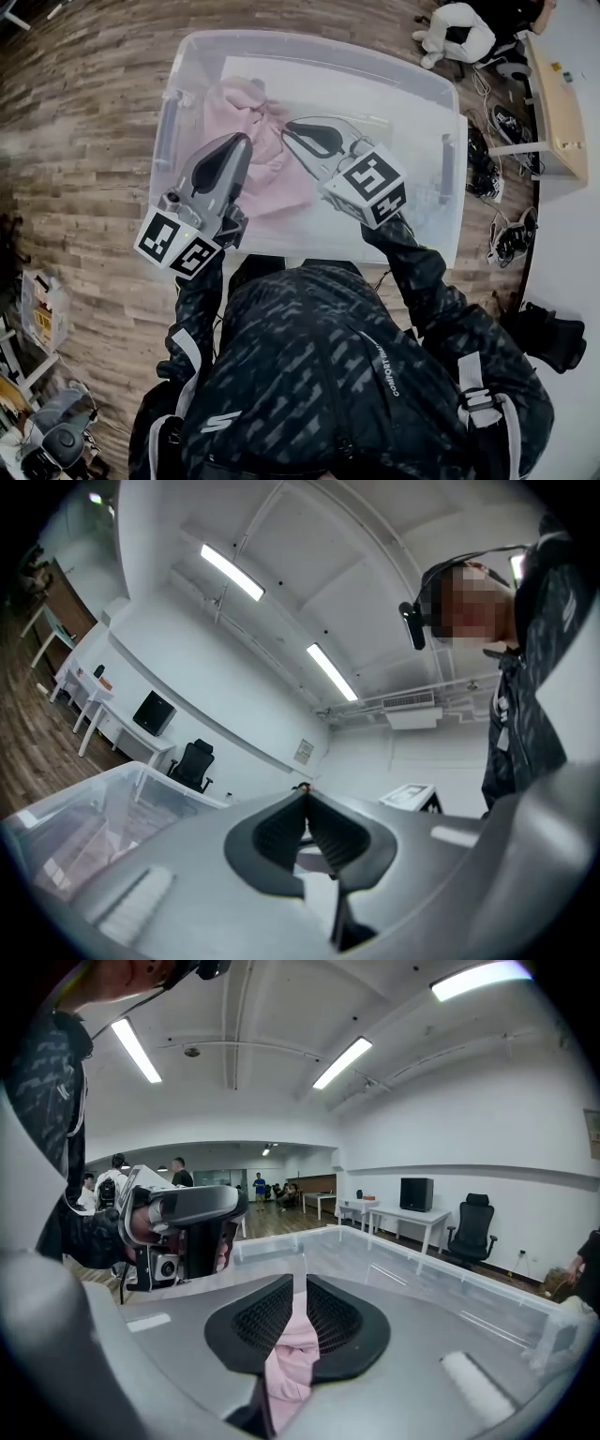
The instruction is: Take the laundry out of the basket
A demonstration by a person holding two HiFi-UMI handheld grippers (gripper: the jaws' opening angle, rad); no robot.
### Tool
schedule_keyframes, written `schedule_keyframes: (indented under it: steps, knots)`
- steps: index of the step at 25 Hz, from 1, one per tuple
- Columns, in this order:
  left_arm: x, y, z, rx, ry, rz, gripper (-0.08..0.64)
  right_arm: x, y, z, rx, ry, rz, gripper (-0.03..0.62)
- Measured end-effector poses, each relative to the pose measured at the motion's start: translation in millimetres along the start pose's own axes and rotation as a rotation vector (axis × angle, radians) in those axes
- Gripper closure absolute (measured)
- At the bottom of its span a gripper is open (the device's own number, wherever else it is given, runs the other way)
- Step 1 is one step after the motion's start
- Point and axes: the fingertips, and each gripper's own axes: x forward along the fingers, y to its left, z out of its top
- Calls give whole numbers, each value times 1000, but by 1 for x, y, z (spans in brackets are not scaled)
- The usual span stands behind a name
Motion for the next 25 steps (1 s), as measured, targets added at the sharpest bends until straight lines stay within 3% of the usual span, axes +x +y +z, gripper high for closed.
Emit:
schedule_keyframes:
  steps: [14,25]
  knots:
    - [-4,58,-21,-26,55,12,554,97,2,-46,69,136,74,518]
    - [-8,94,-39,-67,86,75,555,155,-12,-122,111,280,83,492]
